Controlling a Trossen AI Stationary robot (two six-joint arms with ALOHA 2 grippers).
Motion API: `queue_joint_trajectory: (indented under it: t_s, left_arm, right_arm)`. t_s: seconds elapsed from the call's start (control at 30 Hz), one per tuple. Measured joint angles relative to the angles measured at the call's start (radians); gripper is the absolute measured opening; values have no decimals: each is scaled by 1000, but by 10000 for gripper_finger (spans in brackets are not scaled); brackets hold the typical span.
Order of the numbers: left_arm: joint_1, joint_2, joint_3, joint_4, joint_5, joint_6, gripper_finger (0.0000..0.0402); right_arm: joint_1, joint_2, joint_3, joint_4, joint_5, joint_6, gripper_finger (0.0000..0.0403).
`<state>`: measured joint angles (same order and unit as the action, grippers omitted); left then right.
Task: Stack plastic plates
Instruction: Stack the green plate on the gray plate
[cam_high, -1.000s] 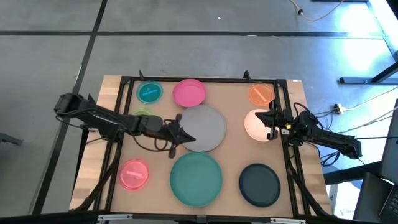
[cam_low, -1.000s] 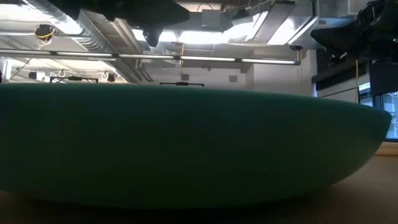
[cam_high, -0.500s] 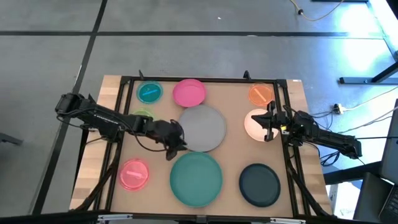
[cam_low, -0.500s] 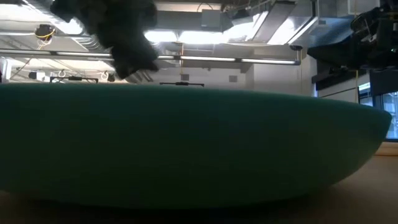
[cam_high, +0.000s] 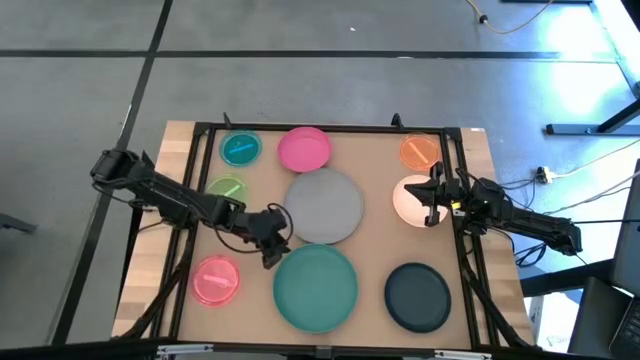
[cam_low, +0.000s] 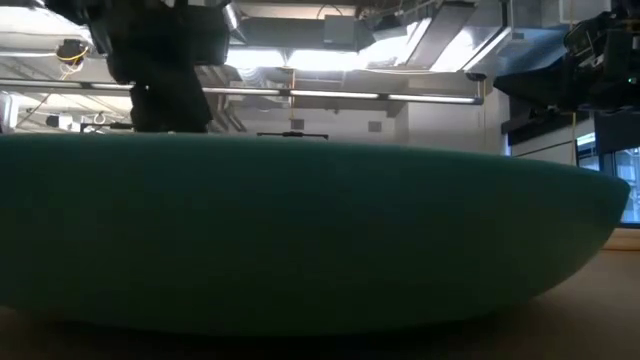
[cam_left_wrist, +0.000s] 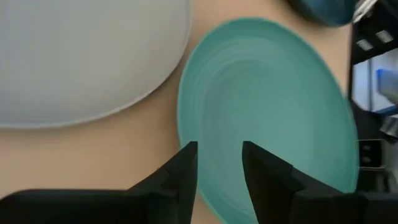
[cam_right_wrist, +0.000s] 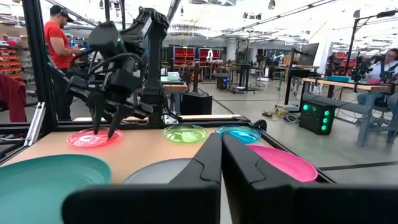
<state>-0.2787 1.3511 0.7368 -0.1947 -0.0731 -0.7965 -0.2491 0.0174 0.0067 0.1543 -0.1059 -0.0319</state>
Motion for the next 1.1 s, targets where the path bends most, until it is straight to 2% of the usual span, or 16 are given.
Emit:
queue_joint_trajectory:
  t_s: [0.17, 0.57, 0.93, 1.1]
  left_arm:
    - [-6, 74, 0, 4, -11, -62, 119]
    - [-5, 211, 0, 78, 13, -69, 119]
    - [-5, 220, 0, 86, 12, 19, 117]
    - [-6, 220, 0, 85, 7, 22, 89]
  right_arm:
    - [0, 0, 0, 0, 0, 0, 5]
    - [0, 0, 0, -23, 0, -1, 5]
    - [0, 0, 0, -23, 3, -3, 5]
    - [0, 0, 0, -23, 26, -3, 5]
